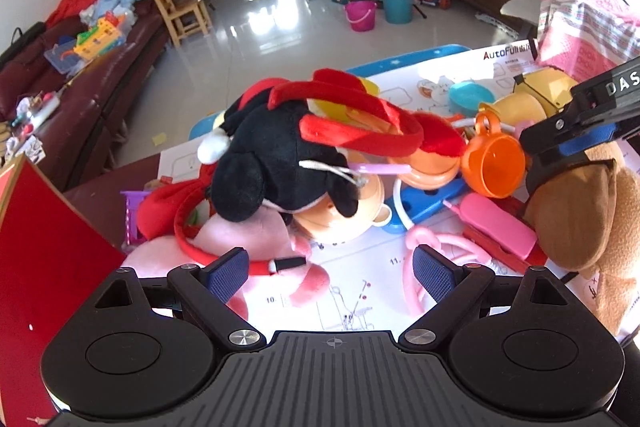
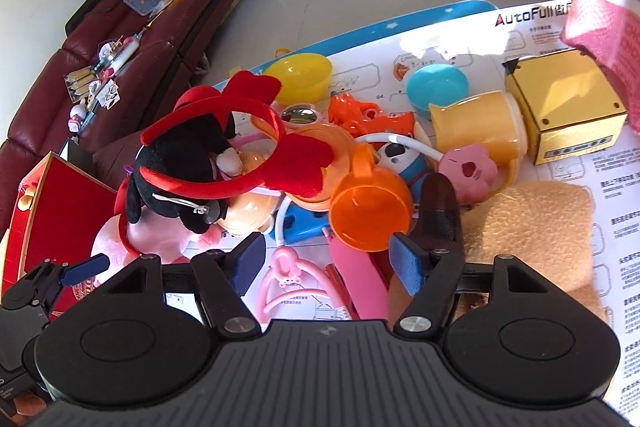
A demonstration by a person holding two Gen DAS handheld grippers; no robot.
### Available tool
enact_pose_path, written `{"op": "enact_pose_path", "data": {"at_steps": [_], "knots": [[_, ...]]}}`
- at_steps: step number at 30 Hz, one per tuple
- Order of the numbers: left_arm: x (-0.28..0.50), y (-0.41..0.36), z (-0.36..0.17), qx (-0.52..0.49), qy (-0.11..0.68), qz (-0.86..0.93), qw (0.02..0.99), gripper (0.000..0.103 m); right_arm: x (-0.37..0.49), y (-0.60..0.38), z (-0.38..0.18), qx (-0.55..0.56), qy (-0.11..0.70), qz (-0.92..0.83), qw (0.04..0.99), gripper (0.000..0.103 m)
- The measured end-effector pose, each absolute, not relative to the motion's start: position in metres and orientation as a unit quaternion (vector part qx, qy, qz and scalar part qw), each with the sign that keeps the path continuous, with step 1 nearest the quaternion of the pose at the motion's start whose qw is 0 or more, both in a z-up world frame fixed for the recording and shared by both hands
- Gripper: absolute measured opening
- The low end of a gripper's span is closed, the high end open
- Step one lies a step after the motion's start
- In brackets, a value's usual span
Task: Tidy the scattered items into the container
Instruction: 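Move both tools back from the box to the toy pile, then lower both tools over the red heart-eared headband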
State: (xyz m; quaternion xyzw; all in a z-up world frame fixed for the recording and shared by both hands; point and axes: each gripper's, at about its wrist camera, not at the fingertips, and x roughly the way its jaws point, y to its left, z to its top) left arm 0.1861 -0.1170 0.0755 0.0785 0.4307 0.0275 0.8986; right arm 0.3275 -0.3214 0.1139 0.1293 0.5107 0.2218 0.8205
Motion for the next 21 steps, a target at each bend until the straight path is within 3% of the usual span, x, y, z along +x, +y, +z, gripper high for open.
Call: {"op": "enact_pose_path", "data": {"at_steps": [21], "knots": [[0.177,-0.063,0.068,0.018,0.432,0.058,0.9,0.095,0.379,-0.24,0.089,0.309,0.581,0.201,0.726,0.074]]}}
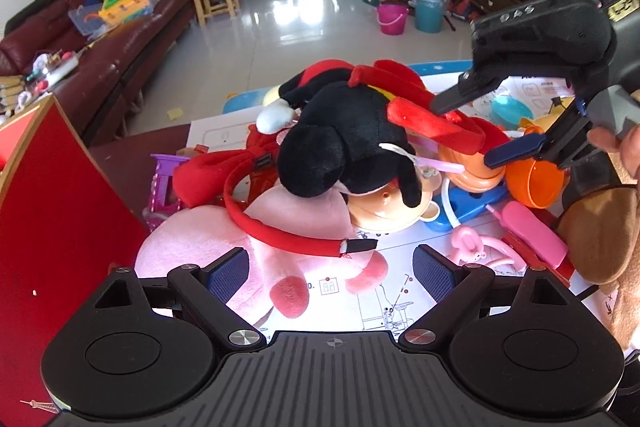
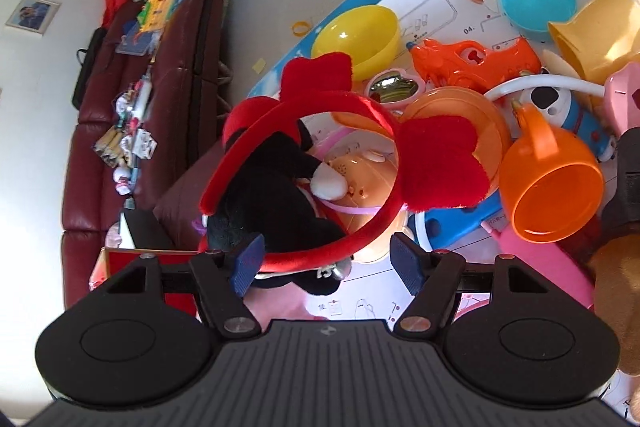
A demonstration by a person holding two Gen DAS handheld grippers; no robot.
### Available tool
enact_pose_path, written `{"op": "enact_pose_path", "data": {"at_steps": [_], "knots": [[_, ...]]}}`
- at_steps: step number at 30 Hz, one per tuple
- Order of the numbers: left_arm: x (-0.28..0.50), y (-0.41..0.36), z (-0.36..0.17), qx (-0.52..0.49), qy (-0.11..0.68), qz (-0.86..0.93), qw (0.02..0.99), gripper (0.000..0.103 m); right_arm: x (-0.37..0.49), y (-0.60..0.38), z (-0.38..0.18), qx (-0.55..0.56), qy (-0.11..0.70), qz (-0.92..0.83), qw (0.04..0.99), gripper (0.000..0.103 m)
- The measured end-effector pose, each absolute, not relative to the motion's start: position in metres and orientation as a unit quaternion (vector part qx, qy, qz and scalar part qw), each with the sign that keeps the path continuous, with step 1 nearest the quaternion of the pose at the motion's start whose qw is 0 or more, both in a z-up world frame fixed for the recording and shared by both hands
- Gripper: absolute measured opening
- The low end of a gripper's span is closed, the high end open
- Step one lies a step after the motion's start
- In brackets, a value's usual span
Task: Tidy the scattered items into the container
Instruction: 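Lower both tools over the red heart-eared headband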
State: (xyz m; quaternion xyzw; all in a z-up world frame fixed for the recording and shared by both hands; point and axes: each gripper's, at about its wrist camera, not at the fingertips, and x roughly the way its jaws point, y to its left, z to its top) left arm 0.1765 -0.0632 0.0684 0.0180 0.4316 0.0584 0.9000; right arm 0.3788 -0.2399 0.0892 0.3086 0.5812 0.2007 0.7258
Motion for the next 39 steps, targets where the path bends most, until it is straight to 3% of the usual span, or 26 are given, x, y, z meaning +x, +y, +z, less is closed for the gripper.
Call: {"op": "enact_pose_path", "data": {"at_steps": [13,21,30,33,34,35,39], "knots": [[0.186,-0.062,0.092,0.043,0.407,0.064,0.91,0.095,0.361,-0.23,0.071,0.203,0.594,0.204,0.752,0.063],[0.254,-0.095,0.133,0.186,0.358,0.045,0.914,0.095,0.356,-0.236,0.067,0.193,0.586,0.213,0.758,0.064],[0.341,-0.146,0.099,0.287,0.428,-0.034,0.856,0.09,0.355,-0.246,0.065,0.2,0.58,0.223,0.758,0.064],[0.356,-0.149,0.07,0.305,0.47,-0.037,0.827,0.079,0.354,-0.25,0.062,0.203,0.581,0.226,0.755,0.065],[0.359,-0.149,0.061,0.312,0.483,-0.035,0.817,0.068,0.354,-0.25,0.062,0.203,0.582,0.226,0.755,0.065],[0.359,-0.146,0.053,0.316,0.495,-0.03,0.809,0.051,0.353,-0.251,0.061,0.203,0.582,0.227,0.754,0.065],[0.338,-0.142,0.038,0.344,0.483,-0.024,0.805,0.053,0.349,-0.255,0.056,0.204,0.585,0.226,0.752,0.066]]}}
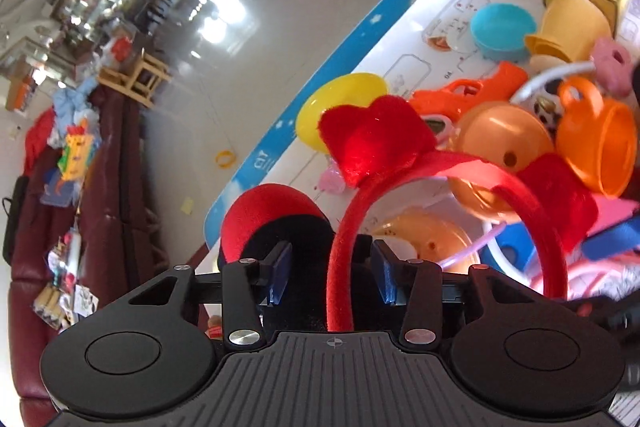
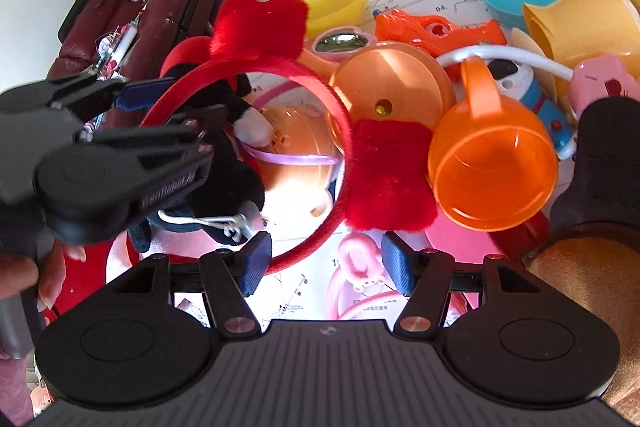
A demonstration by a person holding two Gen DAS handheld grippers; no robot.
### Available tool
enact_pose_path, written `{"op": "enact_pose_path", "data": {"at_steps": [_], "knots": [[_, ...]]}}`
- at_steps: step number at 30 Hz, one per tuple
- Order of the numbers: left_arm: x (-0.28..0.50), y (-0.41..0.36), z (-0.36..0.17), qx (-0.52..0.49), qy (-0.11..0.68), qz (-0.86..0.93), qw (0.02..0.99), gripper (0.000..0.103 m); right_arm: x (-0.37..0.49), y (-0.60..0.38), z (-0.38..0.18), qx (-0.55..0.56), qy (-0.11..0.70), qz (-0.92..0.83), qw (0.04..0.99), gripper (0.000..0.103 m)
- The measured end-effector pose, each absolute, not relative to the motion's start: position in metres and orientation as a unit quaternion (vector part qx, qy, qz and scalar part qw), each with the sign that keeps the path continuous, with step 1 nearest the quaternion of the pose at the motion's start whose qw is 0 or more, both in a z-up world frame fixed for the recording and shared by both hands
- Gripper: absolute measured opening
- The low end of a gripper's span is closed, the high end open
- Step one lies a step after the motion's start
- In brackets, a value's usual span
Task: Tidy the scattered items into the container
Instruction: 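Lower both tools over the red heart-eared headband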
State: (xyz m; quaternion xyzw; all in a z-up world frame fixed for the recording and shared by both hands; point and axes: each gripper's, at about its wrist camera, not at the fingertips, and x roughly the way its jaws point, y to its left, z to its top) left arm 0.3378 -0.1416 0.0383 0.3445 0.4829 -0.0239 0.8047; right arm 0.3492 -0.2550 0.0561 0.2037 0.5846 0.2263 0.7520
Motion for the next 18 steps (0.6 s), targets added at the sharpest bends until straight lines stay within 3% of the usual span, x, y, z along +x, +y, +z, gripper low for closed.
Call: {"op": "enact_pose_path", "data": {"at_steps": [9,16,18], "knots": [[0.252,-0.141,0.045,0.278,0.47,-0.056,0.836,0.051,0.327,-0.28,0.047,0.193,0.591,0.207,0.755,0.066],[0.199,-0.141,0.037,0.165,0.511,-0.083,0.839,0.027,0.303,-0.291,0.048,0.168,0.592,0.217,0.757,0.066],[0.194,-0.137,0.034,0.137,0.517,-0.082,0.841,0.026,0.298,-0.291,0.05,0.155,0.592,0.221,0.759,0.066]]}}
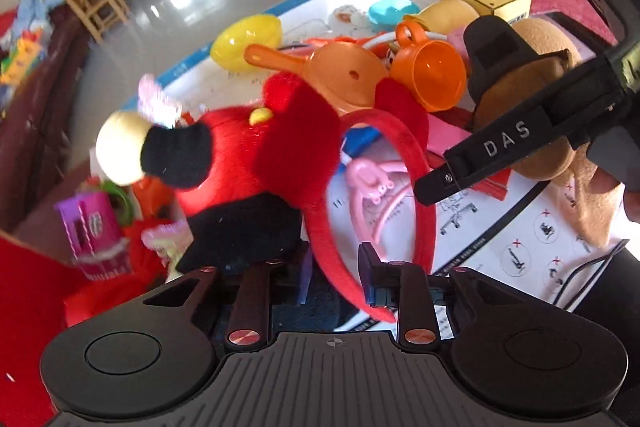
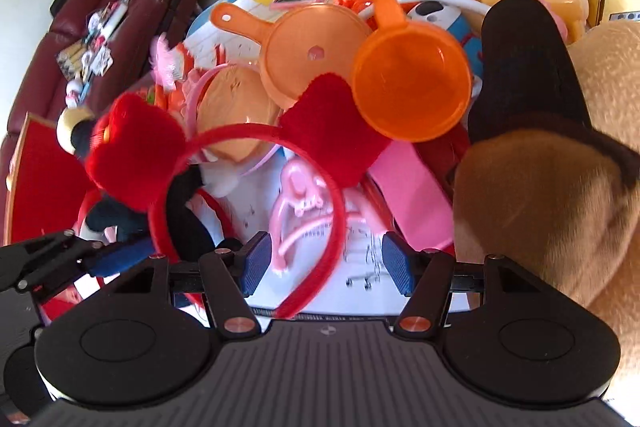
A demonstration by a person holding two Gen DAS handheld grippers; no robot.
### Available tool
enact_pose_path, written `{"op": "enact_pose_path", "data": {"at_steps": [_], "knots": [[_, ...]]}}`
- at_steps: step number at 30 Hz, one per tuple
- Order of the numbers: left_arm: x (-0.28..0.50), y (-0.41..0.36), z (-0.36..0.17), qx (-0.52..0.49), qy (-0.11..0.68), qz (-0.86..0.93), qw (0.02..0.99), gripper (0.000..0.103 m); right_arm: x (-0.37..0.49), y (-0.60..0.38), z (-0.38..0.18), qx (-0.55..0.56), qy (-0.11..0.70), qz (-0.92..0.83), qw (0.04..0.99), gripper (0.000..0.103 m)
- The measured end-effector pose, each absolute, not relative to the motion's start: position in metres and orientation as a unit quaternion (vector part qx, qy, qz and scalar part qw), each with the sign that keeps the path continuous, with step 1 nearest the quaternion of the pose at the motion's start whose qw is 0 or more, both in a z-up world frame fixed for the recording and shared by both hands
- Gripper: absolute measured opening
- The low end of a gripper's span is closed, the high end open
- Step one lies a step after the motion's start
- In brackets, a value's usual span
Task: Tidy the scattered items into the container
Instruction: 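Lower both tools over the red heart-eared headband, then close the left tool on the red headband band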
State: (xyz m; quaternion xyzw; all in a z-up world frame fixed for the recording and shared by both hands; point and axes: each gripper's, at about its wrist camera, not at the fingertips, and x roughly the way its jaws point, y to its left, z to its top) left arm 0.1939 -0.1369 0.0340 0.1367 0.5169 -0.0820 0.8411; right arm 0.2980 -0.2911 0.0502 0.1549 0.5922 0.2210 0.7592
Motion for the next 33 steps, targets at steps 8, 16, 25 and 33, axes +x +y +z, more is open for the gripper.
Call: {"op": "enact_pose_path", "data": {"at_steps": [8,16,25,33], "knots": [[0.203,-0.142,0.045,0.123,0.49,-0.055,0.861,0.048,0.28,-0.299,0.049,0.148,0.594,0.225,0.758,0.066],[0.201,-0.138,0.034,0.093,0.513,-0.042,0.852,0.009,0.266,-0.304,0.052,0.16,0.57,0.229,0.773,0.059],[0.191,-0.102,0.028,-0.012,0.532,-0.034,0.846,0.005,0.258,-0.293,0.044,0.14,0.542,0.269,0.783,0.058],[0.187,-0.109,0.014,-0.011,0.543,-0.037,0.839,0.007,0.254,-0.296,0.034,0.158,0.564,0.252,0.77,0.056]]}}
